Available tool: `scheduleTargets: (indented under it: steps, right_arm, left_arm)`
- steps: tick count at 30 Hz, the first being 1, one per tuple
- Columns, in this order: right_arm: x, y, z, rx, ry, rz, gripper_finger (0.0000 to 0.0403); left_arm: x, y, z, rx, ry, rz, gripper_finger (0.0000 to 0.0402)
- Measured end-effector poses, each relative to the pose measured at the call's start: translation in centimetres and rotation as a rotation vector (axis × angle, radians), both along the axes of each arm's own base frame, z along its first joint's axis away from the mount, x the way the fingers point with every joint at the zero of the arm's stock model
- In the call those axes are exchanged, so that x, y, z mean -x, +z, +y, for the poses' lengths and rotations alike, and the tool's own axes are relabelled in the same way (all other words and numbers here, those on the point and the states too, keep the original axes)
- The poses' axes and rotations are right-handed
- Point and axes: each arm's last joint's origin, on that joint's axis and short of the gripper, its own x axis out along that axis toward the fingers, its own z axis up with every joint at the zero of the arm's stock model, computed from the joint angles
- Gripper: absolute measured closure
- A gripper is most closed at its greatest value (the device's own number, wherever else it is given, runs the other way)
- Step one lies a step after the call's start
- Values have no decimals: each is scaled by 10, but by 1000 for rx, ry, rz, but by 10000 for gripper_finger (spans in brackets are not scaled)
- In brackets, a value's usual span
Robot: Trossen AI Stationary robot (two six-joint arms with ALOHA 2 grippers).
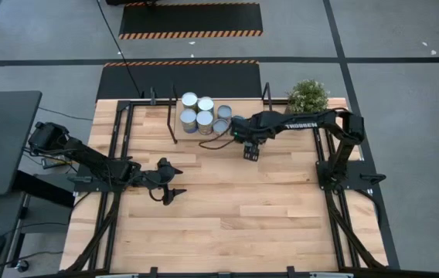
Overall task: Pick and place cans onto a shelf
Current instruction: Put the canned tuna on the shelf
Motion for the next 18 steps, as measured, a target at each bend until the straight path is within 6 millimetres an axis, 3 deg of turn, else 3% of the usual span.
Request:
scheduleTargets:
  steps: [18]
  right_arm:
    - [10,0,-40,-11,32,-3,87]
  left_arm:
    - [0,0,0,0,0,0,12]
